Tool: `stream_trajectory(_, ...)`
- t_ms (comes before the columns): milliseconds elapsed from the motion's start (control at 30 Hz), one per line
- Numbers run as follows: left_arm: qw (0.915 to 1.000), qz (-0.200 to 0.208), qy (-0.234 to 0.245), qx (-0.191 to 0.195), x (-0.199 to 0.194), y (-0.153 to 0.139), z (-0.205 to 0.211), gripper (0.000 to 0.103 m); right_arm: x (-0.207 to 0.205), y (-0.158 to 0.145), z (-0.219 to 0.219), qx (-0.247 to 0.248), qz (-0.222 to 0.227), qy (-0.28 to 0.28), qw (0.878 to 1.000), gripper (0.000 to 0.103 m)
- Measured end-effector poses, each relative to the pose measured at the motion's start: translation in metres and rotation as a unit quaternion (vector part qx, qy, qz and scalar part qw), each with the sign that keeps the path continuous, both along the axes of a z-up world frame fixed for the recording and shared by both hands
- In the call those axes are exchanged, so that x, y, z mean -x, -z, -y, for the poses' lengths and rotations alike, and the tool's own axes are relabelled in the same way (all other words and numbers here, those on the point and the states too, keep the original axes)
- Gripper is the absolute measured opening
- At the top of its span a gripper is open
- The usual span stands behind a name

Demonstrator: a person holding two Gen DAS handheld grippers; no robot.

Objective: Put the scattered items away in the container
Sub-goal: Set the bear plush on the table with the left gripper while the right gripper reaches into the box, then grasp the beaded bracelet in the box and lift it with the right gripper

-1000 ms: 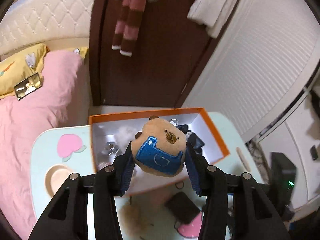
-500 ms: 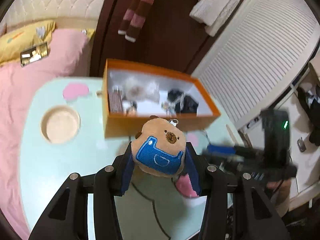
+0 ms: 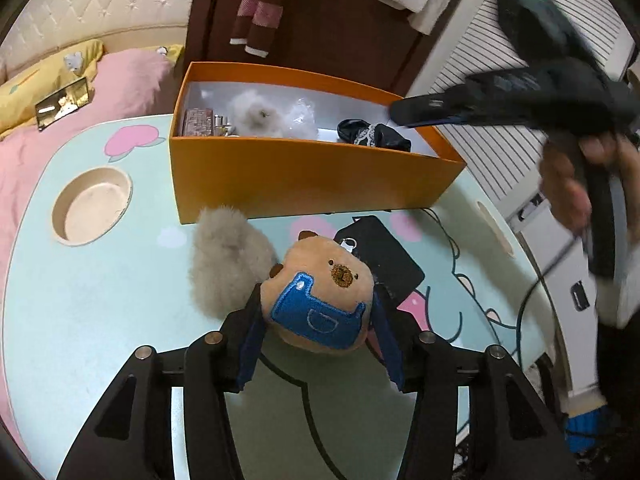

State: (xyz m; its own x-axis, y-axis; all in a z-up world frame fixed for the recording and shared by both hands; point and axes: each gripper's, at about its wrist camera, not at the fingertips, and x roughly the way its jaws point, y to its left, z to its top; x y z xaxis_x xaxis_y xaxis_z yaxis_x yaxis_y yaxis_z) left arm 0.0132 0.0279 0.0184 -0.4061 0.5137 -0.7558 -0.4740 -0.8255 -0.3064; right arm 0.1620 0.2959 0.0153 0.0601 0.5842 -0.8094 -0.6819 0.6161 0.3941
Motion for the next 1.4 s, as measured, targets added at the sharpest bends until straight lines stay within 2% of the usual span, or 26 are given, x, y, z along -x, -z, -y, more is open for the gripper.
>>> stream_trajectory(100, 0.9999, -0.005, -0.002, -0.008, -0.003, 0.005, 0.002, 0.057, -0.018, 0.018, -0.019, 0.039, -0.036, -0.014, 0.998, 0.018)
stream_trajectory(233, 0.9995, -0.019, -0.009, -0.023, -0.008, 0.006, 0.007, 0.057, -0.031, 0.031, -0.030, 0.088, -0.035, -0.013, 0.995, 0.025)
stream_trajectory(400, 0.9979, -0.032, -0.001, -0.056, -0.011, 0.003, 0.012, 0.057, -0.035, 0.037, -0.044, 0.115, -0.048, -0.031, 0.992, 0.036)
stream_trajectory(700, 0.9973, -0.014, -0.011, -0.071, -0.009, 0.004, 0.018, 0.057, -0.027, 0.057, -0.074, 0.171, -0.031, -0.050, 0.984, 0.036)
stream_trajectory(733, 0.9971, -0.013, -0.012, -0.074, -0.009, 0.004, 0.019, 0.057, -0.025, 0.058, -0.076, 0.180, -0.019, -0.050, 0.982, 0.035)
stream_trajectory(767, 0.9970, -0.014, -0.014, -0.074, -0.009, 0.004, 0.020, 0.057, -0.022, 0.058, -0.076, 0.183, -0.009, -0.053, 0.982, 0.028)
stream_trajectory(800, 0.9971, -0.015, -0.015, -0.073, -0.009, 0.003, 0.020, 0.057, -0.020, 0.059, -0.076, 0.180, -0.005, -0.054, 0.982, 0.025)
stream_trajectory(900, 0.9968, -0.016, -0.019, -0.076, -0.009, 0.003, 0.022, 0.057, -0.019, 0.062, -0.072, 0.171, 0.005, -0.048, 0.984, 0.024)
stream_trajectory(1033, 0.9967, -0.007, -0.021, -0.078, -0.006, 0.004, 0.024, 0.057, -0.025, 0.066, -0.060, 0.152, -0.014, -0.031, 0.988, 0.022)
stream_trajectory(1067, 0.9967, -0.007, -0.022, -0.078, -0.006, 0.004, 0.024, 0.057, -0.026, 0.064, -0.056, 0.143, -0.015, -0.026, 0.989, 0.018)
stream_trajectory(1400, 0.9961, 0.003, -0.033, -0.082, -0.002, 0.009, 0.029, 0.057, -0.008, 0.017, -0.012, 0.049, 0.005, 0.008, 0.999, 0.018)
